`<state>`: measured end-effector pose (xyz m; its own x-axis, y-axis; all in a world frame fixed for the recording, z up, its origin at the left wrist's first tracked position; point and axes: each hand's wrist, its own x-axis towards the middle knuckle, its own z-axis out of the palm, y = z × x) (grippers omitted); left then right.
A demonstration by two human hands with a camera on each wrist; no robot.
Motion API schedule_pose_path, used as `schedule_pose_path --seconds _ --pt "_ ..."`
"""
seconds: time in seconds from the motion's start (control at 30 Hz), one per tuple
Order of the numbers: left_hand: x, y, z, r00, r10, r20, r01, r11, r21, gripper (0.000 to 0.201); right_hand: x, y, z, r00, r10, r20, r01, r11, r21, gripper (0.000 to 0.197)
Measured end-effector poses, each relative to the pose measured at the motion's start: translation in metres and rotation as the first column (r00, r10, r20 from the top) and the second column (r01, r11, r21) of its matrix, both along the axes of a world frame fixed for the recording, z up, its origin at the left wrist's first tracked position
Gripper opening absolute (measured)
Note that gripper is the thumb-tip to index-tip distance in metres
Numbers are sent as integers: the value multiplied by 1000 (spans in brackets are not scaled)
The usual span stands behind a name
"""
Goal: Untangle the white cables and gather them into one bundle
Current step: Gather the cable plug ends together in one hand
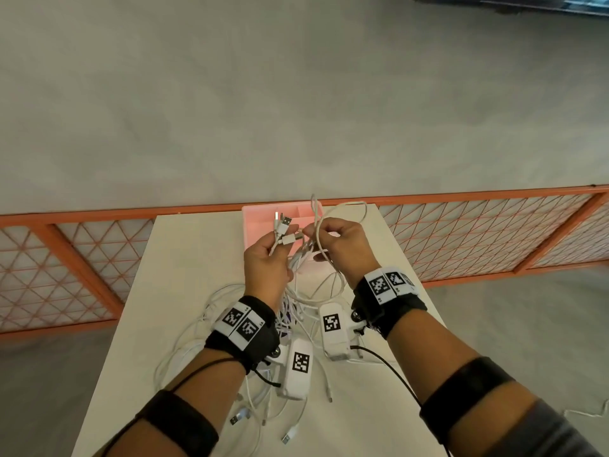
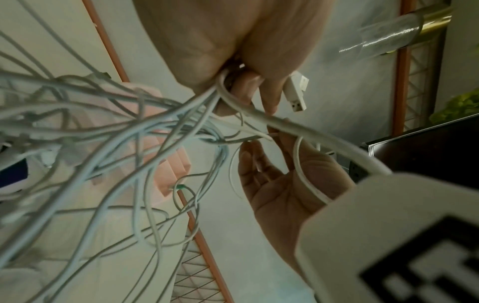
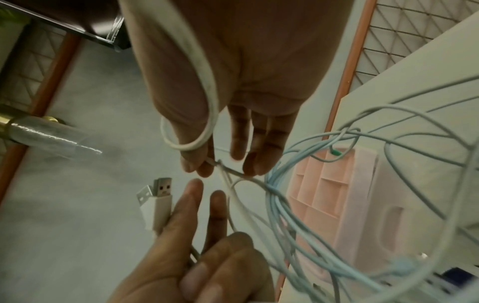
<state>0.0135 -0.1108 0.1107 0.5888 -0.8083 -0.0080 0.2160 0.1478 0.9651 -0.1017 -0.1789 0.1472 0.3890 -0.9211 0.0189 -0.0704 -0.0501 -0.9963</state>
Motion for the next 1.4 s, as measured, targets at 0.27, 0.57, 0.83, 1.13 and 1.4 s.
schedule_pose_path --seconds 0.27,0.57,0.83,1.13,1.4 --pt "0 -3 -22 991 -107 79 95 984 150 13 1 3 -3 1000 26 -7 -26 999 -19 19" --pt "10 -4 -36 917 -213 338 159 971 180 14 0 4 -3 995 -2 100 -5 997 77 10" --pt "29 -7 -51 942 -44 333 -8 988 153 14 -12 -2 -18 997 -71 38 68 996 56 23" --pt "89 11 -82 980 174 101 -199 914 353 14 -71 -26 -5 941 -324 98 301 933 199 15" --pt "68 10 -67 996 16 86 -44 941 335 14 -97 -59 -13 832 -336 -442 294 942 -161 18"
